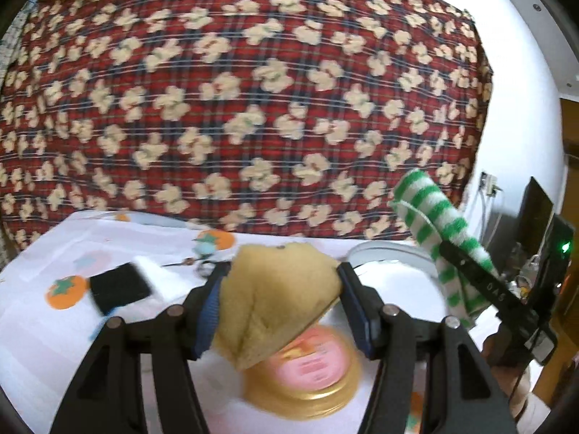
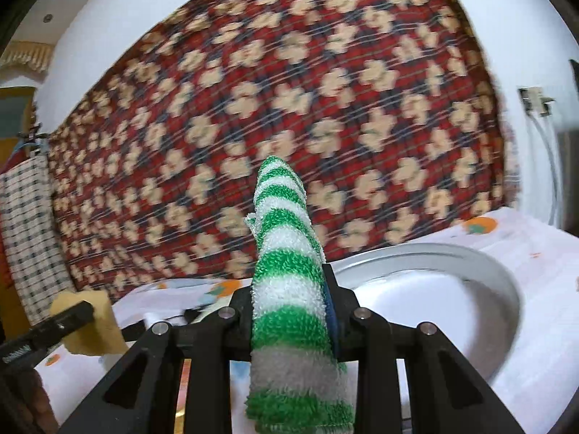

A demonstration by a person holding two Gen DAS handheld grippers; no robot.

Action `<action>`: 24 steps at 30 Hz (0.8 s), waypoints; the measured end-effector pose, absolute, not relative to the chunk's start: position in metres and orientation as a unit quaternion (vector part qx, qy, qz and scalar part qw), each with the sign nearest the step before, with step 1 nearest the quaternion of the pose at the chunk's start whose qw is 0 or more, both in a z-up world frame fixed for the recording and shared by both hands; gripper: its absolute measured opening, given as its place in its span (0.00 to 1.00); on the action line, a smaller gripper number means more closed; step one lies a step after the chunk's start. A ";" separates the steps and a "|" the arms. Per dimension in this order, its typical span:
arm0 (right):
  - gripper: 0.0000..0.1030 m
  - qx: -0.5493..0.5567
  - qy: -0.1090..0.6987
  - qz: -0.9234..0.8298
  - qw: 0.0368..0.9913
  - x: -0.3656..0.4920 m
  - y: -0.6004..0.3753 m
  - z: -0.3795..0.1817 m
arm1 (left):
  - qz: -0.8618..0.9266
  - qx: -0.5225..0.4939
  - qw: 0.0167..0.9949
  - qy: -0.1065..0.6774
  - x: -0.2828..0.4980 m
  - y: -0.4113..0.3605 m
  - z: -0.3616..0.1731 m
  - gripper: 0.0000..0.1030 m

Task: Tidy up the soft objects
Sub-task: 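Carry sock and sponge to the metal tin and open both grippers inside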

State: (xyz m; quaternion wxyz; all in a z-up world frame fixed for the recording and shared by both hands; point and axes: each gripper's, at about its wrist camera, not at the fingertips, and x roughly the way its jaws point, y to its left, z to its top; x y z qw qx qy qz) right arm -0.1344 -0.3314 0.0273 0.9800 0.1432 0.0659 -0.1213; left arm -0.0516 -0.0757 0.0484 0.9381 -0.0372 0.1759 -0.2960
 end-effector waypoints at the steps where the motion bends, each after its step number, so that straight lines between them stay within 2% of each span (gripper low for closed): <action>1: 0.29 0.146 0.066 -0.132 0.978 -0.136 -0.339 0.028 | -0.302 -0.037 0.937 0.175 -0.054 -0.082 0.049 0.58; 13: 0.29 0.139 0.109 -0.215 0.960 -0.144 -0.401 0.021 | -0.378 -0.037 0.908 0.178 -0.052 -0.190 0.059 0.58; 24: 0.29 0.156 0.164 -0.244 0.943 -0.135 -0.426 0.008 | -0.379 0.007 0.897 0.227 -0.036 -0.285 0.025 0.58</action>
